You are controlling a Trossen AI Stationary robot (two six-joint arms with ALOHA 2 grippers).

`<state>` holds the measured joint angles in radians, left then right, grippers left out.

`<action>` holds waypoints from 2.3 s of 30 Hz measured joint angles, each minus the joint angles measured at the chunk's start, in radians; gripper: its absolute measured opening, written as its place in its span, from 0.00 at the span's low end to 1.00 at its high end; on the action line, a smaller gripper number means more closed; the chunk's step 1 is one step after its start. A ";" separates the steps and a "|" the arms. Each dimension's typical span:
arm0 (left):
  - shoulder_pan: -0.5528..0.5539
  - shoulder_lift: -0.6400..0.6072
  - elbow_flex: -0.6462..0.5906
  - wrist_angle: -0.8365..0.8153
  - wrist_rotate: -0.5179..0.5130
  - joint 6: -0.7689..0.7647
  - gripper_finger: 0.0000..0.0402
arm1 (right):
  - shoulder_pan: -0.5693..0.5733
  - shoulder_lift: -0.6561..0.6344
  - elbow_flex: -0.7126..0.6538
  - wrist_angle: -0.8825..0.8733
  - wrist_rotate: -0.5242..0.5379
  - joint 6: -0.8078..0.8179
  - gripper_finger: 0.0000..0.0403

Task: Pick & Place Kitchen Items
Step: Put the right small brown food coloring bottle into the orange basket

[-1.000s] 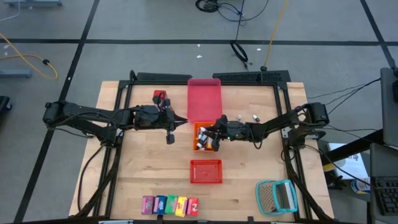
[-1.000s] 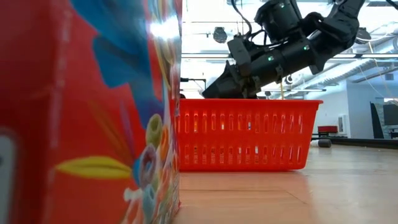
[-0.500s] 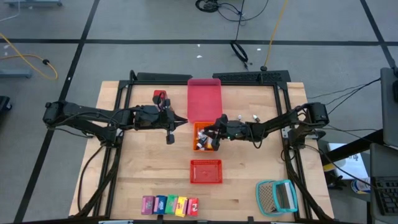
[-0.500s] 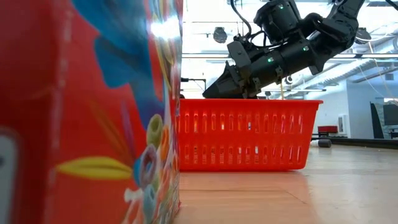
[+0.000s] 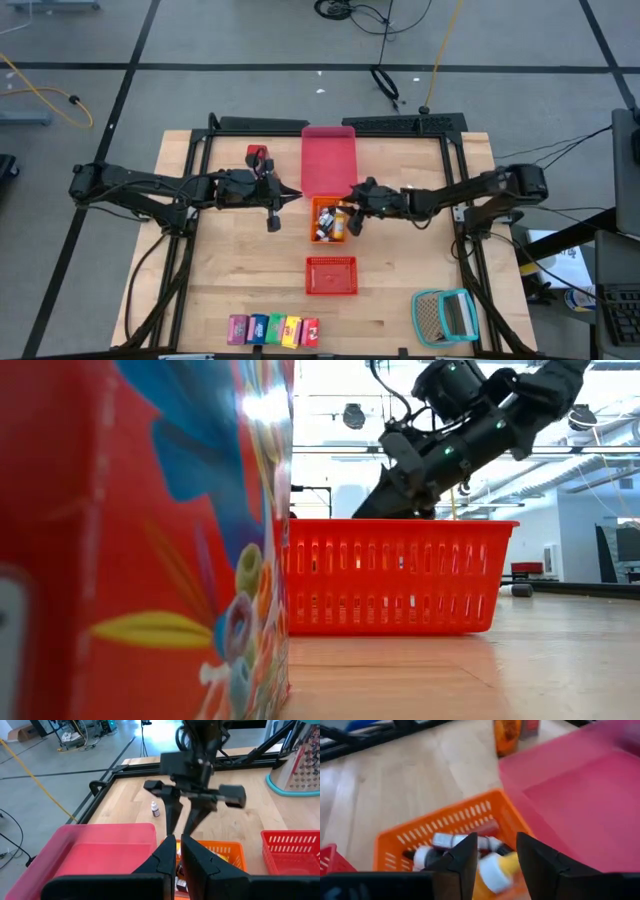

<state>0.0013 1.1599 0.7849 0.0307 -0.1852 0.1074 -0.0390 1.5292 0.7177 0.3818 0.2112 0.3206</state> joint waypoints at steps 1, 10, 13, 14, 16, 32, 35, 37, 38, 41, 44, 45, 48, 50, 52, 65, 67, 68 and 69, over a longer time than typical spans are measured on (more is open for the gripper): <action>0.000 0.000 0.000 0.000 0.000 0.000 0.08 | -0.003 -0.026 0.000 -0.041 0.002 0.012 0.31; 0.000 0.000 0.000 -0.002 0.000 0.000 0.08 | -0.008 -0.237 0.000 -0.393 0.161 0.079 0.29; 0.000 0.000 0.000 -0.002 0.000 0.000 0.08 | -0.009 -0.279 0.000 -0.512 0.214 0.140 0.29; 0.000 0.000 0.000 -0.001 0.000 0.000 0.08 | -0.009 -0.290 0.000 -0.557 0.233 0.166 0.30; 0.000 0.000 0.000 -0.001 0.000 0.000 0.08 | -0.009 -0.304 0.000 -0.644 0.274 0.215 0.30; 0.000 0.000 0.000 0.000 0.000 -0.003 0.08 | -0.115 -0.324 0.000 -1.083 0.336 0.461 0.33; 0.000 0.000 0.000 0.000 0.000 -0.003 0.08 | -0.145 -0.324 0.000 -1.108 0.330 0.461 0.34; 0.000 0.000 0.000 0.000 0.000 -0.003 0.08 | -0.168 -0.324 -0.005 -1.120 0.308 0.461 0.34; 0.000 0.000 0.000 0.000 0.000 -0.003 0.08 | -0.179 -0.324 -0.011 -1.121 0.301 0.460 0.34; 0.000 0.000 0.000 0.000 0.000 -0.003 0.08 | -0.218 -0.324 -0.040 -1.120 0.262 0.448 0.34; 0.000 0.000 0.000 0.000 0.000 -0.003 0.08 | -0.251 -0.324 -0.077 -1.109 0.250 0.445 0.34; 0.000 0.000 0.000 0.000 0.000 -0.003 0.08 | -0.261 -0.324 -0.087 -1.106 0.248 0.444 0.34; 0.000 0.000 0.000 0.000 0.000 -0.003 0.08 | -0.291 -0.324 -0.112 -1.080 0.227 0.433 0.34; 0.000 0.000 0.000 0.000 0.000 -0.003 0.08 | -0.309 -0.324 -0.130 -1.038 0.201 0.407 0.35; 0.000 0.000 0.000 0.000 0.000 -0.001 0.08 | -0.328 -0.324 -0.149 -0.989 0.166 0.387 0.35; 0.000 0.000 0.000 0.000 0.000 0.000 0.08 | -0.406 -0.328 -0.274 -0.800 0.125 0.339 0.35; 0.000 0.000 0.000 0.000 0.000 0.002 0.08 | -0.407 -0.328 -0.292 -0.754 0.122 0.330 0.35; 0.000 0.000 0.000 0.000 0.000 0.002 0.08 | -0.407 -0.328 -0.296 -0.737 0.120 0.326 0.35; 0.000 0.000 0.000 0.000 0.000 0.002 0.08 | -0.407 -0.327 -0.298 -0.733 0.117 0.325 0.34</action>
<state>0.0013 1.1599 0.7847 0.0303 -0.1852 0.1097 -0.4458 1.2018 0.4197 -0.3510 0.3278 0.6453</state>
